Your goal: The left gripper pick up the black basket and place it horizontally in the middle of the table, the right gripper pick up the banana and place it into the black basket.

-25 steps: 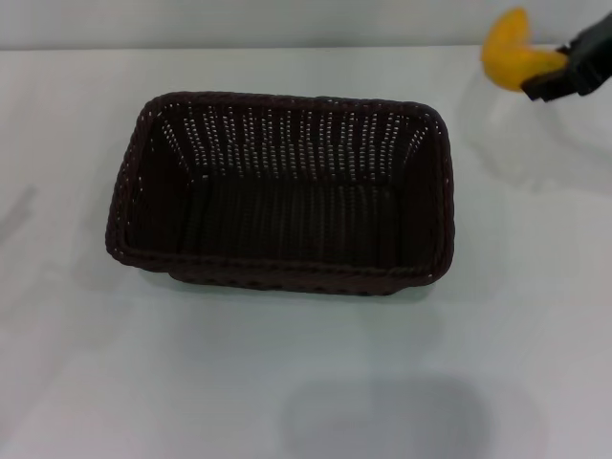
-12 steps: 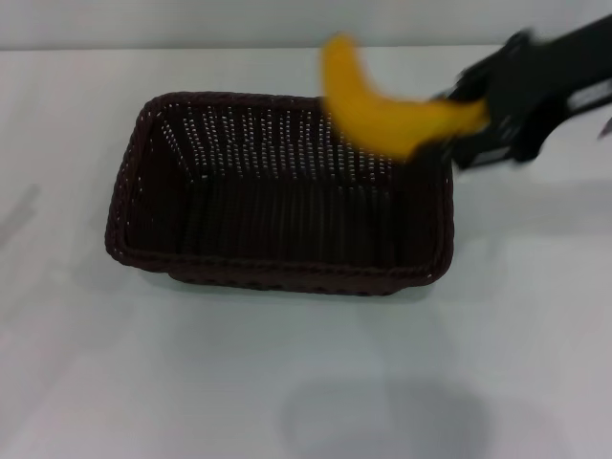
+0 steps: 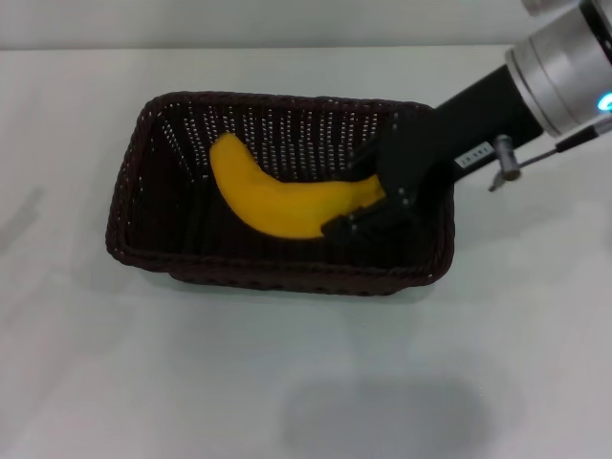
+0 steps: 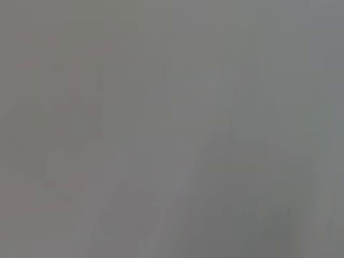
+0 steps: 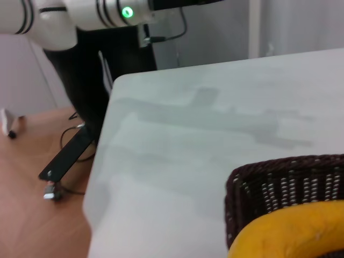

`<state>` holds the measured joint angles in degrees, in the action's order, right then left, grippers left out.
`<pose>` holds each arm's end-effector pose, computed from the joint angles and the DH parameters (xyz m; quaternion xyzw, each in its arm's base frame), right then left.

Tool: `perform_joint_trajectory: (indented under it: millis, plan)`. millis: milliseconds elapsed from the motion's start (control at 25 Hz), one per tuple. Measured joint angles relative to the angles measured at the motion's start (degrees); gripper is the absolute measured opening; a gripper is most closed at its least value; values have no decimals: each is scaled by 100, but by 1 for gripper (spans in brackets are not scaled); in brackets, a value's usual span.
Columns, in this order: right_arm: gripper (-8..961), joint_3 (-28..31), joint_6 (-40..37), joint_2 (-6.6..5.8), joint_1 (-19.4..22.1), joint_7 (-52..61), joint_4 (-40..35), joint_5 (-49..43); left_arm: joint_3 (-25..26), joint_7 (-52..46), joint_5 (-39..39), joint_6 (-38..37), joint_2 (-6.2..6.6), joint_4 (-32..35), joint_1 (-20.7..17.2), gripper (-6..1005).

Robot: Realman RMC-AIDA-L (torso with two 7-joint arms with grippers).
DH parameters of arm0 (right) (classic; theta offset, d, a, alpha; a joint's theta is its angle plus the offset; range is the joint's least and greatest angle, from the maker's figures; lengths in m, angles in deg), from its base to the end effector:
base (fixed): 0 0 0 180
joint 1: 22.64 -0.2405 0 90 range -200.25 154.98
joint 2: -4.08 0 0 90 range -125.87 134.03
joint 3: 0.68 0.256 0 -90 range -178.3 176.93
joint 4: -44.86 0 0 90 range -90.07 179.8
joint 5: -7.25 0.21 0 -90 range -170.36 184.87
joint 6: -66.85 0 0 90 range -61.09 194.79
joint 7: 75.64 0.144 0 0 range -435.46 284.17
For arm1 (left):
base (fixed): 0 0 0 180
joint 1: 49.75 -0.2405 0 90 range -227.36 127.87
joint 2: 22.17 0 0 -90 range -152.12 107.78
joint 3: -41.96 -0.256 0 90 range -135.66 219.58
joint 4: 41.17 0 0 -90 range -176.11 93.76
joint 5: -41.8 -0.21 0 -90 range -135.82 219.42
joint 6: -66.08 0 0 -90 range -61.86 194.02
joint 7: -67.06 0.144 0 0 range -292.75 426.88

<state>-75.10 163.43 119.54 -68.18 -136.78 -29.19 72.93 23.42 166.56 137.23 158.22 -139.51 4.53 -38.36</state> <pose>0.0655 0.3503 0.0111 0.9986 -0.0348 -0.0355 0.0175 -0.3483 0.2593 0.1527 -0.7285 -0.2677 -0.4383 0.4533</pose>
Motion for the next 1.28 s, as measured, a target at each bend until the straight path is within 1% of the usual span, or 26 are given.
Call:
perform_joint_trajectory:
  millis: [160,320,440,520,640,720,840,920,960,1040,1080,1160,1240,1280]
  plan:
    - [451,6,-248,2,-9,-56,82,7,0,0,-29,3,-3,0,-11,892]
    - [459,32,-282,-11,30,-78,48,8,0,0,-41,6,-3,0,-14,892]
    - [686,112,-276,-29,102,-119,24,-11,0,0,-43,6,3,0,-14,891]
    - [761,292,-251,-45,218,-202,-16,-44,0,13,-45,7,5,0,-17,891]
    - [874,965,-249,-56,545,-562,-59,-100,1,104,-47,5,-3,0,-49,891]
    - [874,1505,-370,-45,813,-923,-28,-82,1,187,-49,-6,-14,-18,-70,891]
    - [874,2110,-944,-18,1278,-1616,192,130,1,347,-44,-24,-20,-160,-83,891]
    - [874,2266,-1611,-20,1643,-2099,505,512,42,483,-30,-47,-20,-299,-87,890]
    - [874,2282,-2058,-22,1845,-2371,736,796,81,554,-31,-52,-21,-351,-93,890]
    - [874,2303,-2867,-22,2119,-2967,1328,1416,195,738,-46,-53,-35,-475,-118,890]
    - [874,2302,-3038,-21,2159,-3149,1551,1625,243,849,-52,-54,-49,-551,-132,890]
    - [874,2306,-3453,-20,2224,-3795,2250,2335,304,1046,-43,-62,-68,-688,-160,890]
    - [874,2321,-3669,-22,2225,-4778,3094,3223,413,1266,-30,-113,-105,-831,-192,891]
    - [874,2322,-3686,-17,2223,-5180,3384,3563,459,1357,-28,-140,-120,-884,-206,891]
